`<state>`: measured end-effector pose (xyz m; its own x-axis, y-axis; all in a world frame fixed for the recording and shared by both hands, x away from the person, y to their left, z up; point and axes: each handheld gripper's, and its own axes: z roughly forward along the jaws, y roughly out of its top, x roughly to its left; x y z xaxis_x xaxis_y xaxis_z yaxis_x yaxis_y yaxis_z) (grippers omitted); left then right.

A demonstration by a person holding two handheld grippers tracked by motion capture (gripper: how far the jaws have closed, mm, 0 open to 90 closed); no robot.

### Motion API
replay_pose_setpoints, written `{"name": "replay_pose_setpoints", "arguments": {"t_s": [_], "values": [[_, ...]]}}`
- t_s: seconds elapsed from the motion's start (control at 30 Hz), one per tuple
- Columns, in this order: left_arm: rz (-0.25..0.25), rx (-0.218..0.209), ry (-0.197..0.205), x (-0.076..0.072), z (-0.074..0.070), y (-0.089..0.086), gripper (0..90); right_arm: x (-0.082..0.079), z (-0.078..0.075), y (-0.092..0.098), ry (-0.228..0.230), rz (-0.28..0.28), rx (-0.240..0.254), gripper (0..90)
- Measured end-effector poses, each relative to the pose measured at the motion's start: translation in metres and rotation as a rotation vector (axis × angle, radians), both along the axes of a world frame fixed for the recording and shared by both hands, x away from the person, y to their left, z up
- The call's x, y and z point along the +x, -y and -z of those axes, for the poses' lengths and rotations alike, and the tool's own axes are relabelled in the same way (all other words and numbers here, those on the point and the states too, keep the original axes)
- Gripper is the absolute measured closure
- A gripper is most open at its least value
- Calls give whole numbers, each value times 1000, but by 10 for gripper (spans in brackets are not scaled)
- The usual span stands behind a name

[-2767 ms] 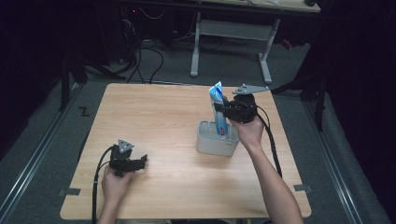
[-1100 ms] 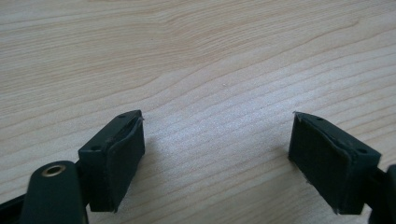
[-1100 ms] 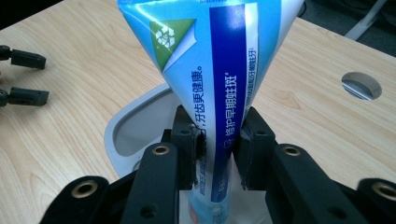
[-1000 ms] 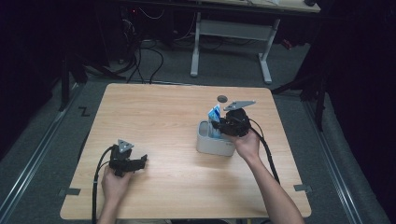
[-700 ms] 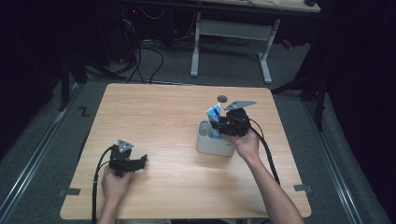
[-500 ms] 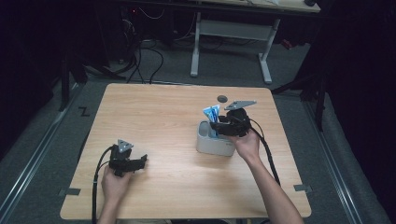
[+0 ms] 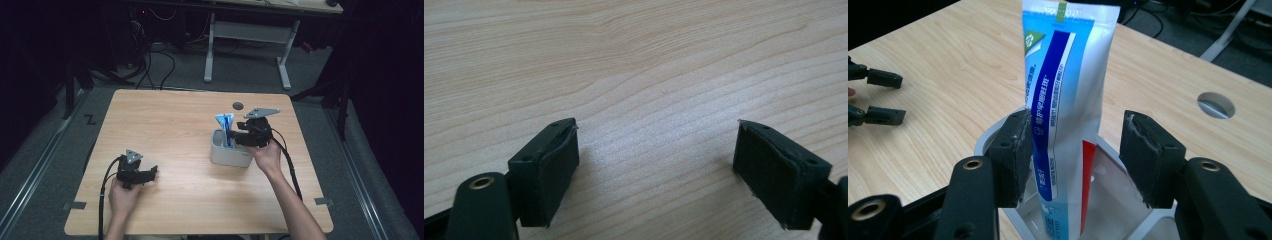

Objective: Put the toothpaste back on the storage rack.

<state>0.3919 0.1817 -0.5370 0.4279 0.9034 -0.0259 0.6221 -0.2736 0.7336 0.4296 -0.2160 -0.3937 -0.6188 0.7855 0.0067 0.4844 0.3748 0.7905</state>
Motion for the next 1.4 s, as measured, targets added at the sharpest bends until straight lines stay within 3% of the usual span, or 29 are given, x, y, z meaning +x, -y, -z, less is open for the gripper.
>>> {"name": "replay_pose_setpoints", "arguments": {"t_s": [0.4, 0.6, 0.93, 1.4], "values": [[-1, 4, 1, 0, 0, 0, 188, -10, -3, 18, 37, 44, 38, 484], [0, 9, 0, 0, 0, 1, 189, -13, -4, 28, 36, 61, 50, 487], [-2, 11, 2, 0, 0, 1, 189, -21, -6, 49, 41, 94, 113, 516], [-3, 10, 3, 0, 0, 1, 189, -32, -8, 73, 55, 132, 142, 528]]}}
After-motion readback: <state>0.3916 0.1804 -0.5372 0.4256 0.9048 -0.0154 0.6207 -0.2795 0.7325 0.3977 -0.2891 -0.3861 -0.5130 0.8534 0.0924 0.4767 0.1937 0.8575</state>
